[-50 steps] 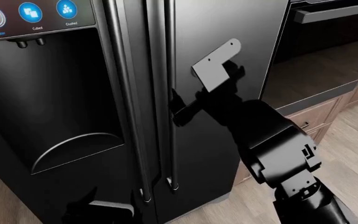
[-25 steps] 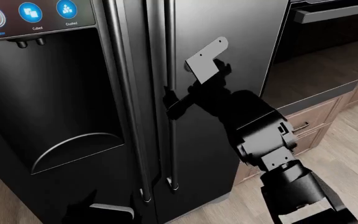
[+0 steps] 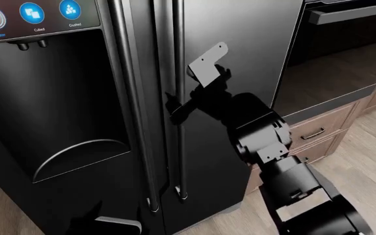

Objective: Open the fridge door

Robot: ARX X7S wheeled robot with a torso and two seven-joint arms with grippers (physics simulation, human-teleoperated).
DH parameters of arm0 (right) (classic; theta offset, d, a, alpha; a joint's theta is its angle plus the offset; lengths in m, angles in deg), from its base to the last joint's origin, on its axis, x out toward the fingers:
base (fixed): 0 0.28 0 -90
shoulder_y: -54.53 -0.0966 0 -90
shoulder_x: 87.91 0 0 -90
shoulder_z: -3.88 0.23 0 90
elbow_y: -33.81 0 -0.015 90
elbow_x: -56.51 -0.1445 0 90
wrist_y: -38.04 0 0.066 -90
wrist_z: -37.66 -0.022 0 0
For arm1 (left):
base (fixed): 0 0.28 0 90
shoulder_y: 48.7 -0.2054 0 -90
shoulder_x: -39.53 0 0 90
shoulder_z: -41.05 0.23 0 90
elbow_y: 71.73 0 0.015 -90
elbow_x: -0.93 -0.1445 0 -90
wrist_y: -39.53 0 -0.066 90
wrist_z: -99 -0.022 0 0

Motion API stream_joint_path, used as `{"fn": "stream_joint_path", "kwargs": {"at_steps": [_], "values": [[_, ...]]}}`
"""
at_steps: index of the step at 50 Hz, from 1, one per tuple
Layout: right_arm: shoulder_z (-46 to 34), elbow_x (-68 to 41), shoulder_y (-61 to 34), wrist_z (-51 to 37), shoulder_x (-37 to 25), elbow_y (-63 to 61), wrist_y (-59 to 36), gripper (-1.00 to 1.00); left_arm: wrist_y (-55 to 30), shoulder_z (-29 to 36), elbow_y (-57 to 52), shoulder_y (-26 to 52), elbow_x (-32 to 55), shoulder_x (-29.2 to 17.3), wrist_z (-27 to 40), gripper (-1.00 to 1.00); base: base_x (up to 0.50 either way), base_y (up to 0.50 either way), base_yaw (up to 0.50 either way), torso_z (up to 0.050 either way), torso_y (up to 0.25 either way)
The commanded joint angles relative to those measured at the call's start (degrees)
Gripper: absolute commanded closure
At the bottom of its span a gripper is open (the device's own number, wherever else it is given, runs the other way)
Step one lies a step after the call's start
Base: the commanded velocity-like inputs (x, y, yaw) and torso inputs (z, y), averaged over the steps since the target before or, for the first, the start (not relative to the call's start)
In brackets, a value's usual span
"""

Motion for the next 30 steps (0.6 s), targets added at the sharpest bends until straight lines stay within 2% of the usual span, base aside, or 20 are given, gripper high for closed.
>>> {"fn": "stream_joint_path", "kwargs": {"at_steps": [1,9,21,22,30], "values": [[-1.6,-0.8,-2.8,1.3,1.6,10.1,6.4,-1.00,-0.1,0.3,-0.4,-0.3,0.1,-0.3,0.2,-1.00,0.00,0.00,0.00,0.000,0.000],[-6.2,-5.4,-5.3,1.2,2.1,17.2,11.1,-1.00,0.0,0.5,-0.2,-0.3,0.0,-0.4,0.4,-1.00,0.00,0.00,0.00,0.000,0.000],[-21.3,-19.9,-8.3,-1.0,2.1,24.0,17.0,-1.00,0.4,0.8,0.2,-0.1,0.1,-0.5,0.6,-1.00,0.00,0.00,0.00,0.000,0.000],[-22.3,-20.7,-8.4,-0.9,2.1,24.1,17.2,1.00,0.4,0.8,0.3,-0.1,0.2,-0.5,0.6,-1.00,0.00,0.00,0.00,0.000,0.000],[-24.8,-22.6,-8.4,-1.4,1.6,23.0,17.1,1.00,-0.2,1.0,-1.1,-0.7,0.4,-0.8,0.7,-1.00,0.00,0.00,0.00,0.000,0.000]]}}
